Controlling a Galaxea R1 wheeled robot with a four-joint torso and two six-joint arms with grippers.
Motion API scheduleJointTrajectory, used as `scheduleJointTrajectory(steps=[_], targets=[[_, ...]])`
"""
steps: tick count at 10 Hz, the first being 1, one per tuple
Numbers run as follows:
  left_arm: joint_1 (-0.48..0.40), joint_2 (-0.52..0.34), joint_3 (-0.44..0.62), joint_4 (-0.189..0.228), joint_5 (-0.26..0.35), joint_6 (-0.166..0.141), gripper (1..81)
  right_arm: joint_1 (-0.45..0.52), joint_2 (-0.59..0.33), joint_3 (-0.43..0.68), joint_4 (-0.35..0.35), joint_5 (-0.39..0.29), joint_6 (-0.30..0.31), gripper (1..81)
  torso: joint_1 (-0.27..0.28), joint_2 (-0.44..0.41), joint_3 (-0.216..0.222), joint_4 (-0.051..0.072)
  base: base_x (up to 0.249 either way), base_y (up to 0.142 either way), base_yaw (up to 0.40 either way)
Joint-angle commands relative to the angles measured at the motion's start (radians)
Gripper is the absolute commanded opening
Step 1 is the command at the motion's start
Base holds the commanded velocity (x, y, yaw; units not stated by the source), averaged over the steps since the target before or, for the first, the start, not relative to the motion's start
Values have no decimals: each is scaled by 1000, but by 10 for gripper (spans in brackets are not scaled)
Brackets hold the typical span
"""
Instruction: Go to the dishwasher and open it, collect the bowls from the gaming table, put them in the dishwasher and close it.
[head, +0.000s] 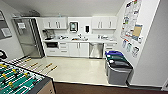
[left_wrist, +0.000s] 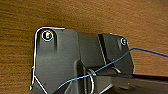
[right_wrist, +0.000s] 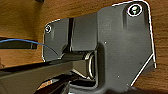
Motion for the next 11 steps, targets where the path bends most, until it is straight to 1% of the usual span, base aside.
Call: scheduleJointTrajectory(steps=[1,6,10,11], targets=[[-46,-16,13,-2,47,-1,811,48,-17,10,-7,-54,-2,811,0,0,0,0,277,0,0],[-46,-18,10,-3,46,-1,811,49,-8,14,-12,-54,-2,811,0,0,0,0,277,0,0],[-46,-9,-34,-43,43,-1,811,49,-17,10,-10,-54,-2,811,0,0,0,0,277,0,0],[-46,-7,-54,-49,32,-1,811,49,-22,7,-6,-54,-2,811,0,0,0,0,277,0,0]])
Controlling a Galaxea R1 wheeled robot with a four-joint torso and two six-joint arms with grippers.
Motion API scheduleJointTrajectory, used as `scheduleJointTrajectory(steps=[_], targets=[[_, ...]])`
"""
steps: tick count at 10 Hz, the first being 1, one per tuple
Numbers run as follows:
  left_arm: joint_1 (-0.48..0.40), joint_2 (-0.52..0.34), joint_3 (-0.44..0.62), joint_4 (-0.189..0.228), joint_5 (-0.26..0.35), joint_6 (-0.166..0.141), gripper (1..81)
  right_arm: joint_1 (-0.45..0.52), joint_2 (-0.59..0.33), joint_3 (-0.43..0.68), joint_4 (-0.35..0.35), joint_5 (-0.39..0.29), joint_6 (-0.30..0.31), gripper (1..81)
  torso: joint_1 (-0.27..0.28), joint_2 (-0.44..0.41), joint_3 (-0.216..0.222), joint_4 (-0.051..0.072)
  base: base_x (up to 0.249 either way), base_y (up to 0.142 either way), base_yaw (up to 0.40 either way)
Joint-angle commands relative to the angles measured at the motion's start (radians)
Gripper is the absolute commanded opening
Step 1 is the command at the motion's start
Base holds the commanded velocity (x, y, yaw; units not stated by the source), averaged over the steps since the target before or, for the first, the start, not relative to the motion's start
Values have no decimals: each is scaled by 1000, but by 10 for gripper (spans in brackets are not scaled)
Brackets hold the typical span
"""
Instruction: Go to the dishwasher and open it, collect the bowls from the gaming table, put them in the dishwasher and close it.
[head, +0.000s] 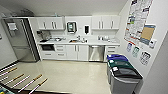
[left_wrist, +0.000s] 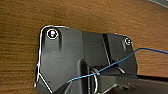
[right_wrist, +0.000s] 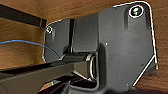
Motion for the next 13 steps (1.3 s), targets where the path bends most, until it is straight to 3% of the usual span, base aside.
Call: scheduleJointTrajectory(steps=[1,6,9,13], targets=[[-48,-16,-22,-18,36,-1,811,42,-26,7,-5,-55,-2,811,0,0,0,0,277,0,0],[-48,-8,-45,-20,36,-1,811,42,-23,-17,-4,-53,-1,811,0,0,0,0,277,0,0],[-46,23,-163,-32,36,-1,811,47,-10,-110,0,-52,-1,811,0,0,0,0,277,0,0],[-43,38,-168,-31,38,-1,811,39,-6,-77,-10,-52,-2,811,0,0,0,0,276,0,0]])
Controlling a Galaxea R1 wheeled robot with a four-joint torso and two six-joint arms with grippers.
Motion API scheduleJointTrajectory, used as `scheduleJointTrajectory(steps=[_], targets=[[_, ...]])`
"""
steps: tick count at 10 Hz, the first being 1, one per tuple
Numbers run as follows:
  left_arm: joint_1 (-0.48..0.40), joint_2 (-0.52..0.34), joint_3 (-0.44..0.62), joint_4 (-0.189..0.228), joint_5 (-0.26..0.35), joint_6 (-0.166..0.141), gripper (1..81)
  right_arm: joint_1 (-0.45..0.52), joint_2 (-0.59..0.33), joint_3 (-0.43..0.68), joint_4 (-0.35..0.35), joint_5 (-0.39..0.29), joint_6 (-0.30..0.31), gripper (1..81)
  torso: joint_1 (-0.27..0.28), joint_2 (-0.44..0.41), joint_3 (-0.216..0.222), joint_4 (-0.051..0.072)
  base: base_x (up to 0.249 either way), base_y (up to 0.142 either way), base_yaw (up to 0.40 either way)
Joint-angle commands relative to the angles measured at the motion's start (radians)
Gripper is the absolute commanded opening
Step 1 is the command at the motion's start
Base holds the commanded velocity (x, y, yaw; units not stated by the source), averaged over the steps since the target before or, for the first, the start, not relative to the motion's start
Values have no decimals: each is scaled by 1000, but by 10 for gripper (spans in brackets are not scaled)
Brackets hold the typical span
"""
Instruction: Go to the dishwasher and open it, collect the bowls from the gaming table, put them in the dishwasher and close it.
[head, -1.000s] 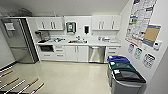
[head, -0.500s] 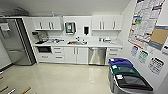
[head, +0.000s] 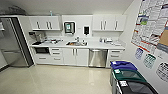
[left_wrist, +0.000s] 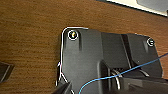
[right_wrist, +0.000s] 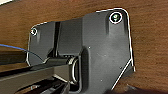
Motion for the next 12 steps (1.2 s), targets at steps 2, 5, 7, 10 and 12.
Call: scheduleJointTrajectory(steps=[2,5,7,10,12], targets=[[-42,-5,9,-5,48,-1,811,37,-17,40,-8,-55,-2,811,0,0,0,0,216,0,0],[-42,0,9,-5,48,-1,811,37,-16,40,-10,-57,-2,811,0,0,0,0,167,0,0],[-40,1,11,-5,48,-1,811,39,-16,40,-8,-55,-2,811,0,0,0,0,160,0,0],[-40,4,11,-3,45,-1,811,37,-14,43,-8,-55,-2,811,0,0,0,0,167,0,0],[-40,4,11,-5,45,-1,811,40,-14,50,-8,-55,-2,811,-1,0,0,0,185,0,0]])
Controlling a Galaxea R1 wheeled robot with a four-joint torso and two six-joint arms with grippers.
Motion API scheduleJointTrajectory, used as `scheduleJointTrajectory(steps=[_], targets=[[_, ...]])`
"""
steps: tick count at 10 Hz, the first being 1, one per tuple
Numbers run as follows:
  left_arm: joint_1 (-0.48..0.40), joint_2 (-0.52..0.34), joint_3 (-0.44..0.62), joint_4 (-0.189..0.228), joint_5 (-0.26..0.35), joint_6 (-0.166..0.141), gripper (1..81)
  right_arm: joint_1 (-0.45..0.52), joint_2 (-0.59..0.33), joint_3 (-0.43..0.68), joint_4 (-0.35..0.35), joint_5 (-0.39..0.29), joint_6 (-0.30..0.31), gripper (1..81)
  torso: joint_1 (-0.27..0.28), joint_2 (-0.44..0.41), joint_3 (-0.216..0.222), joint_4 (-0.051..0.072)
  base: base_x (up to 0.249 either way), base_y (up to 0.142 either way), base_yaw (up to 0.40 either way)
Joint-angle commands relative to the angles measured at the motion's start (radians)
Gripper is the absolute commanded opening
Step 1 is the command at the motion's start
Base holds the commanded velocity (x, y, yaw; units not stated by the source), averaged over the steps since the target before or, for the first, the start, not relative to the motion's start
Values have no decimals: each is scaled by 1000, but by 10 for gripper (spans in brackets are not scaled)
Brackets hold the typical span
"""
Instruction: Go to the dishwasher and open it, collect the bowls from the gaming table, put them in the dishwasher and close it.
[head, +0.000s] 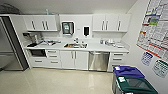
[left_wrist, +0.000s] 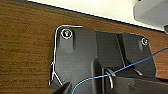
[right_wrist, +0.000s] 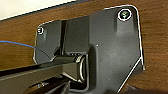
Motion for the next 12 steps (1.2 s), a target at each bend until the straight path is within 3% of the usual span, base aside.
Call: scheduleJointTrajectory(steps=[1,12], targets=[[-44,-17,5,-3,43,-2,811,40,-19,19,-6,-54,-2,811,0,0,0,0,173,0,0],[-43,-14,6,-5,45,-2,811,43,-19,26,-2,-42,-2,811,0,0,0,0,117,0,0]])
